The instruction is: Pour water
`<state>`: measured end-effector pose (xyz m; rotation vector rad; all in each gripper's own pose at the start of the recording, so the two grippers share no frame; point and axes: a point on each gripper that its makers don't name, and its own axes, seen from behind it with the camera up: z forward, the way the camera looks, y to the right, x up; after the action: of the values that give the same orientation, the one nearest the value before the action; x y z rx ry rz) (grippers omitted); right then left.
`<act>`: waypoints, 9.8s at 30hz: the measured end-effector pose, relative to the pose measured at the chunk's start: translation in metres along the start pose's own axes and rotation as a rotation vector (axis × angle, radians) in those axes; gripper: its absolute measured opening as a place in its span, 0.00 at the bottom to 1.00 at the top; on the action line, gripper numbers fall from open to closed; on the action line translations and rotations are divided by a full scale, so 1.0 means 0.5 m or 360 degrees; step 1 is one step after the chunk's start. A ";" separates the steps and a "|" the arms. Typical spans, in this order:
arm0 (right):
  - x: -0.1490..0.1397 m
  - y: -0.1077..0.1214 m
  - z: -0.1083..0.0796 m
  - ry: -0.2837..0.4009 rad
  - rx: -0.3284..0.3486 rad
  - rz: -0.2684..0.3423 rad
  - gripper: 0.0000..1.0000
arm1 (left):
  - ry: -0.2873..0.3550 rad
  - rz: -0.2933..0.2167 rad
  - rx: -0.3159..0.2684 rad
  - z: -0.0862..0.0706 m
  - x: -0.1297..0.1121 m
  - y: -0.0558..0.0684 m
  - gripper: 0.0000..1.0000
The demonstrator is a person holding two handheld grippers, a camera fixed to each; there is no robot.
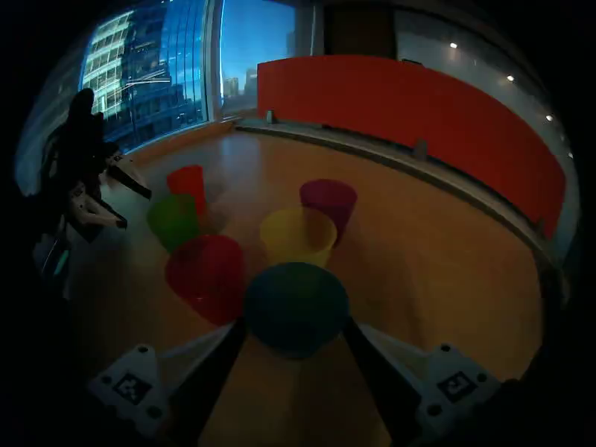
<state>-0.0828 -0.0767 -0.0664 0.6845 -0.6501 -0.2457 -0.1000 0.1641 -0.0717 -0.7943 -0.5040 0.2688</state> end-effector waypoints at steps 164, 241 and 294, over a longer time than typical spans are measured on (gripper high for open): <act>0.264 0.084 -0.202 0.0946 -0.0957 0.0315 0.99 | 0.0843 -0.0426 0.1351 -0.182 0.024 -0.332 0.87; 0.181 0.157 -0.137 0.1123 -0.1069 0.0369 0.99 | 0.0836 -0.0425 0.1346 -0.182 0.024 -0.329 0.87; 0.129 0.196 -0.107 0.1038 -0.1074 0.0385 0.99 | 0.0836 -0.0425 0.1346 -0.181 0.024 -0.327 0.87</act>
<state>0.0011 -0.0020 -0.0030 0.0101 0.0012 -0.0002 -0.0353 0.0032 -0.0011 0.0468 0.0294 0.0035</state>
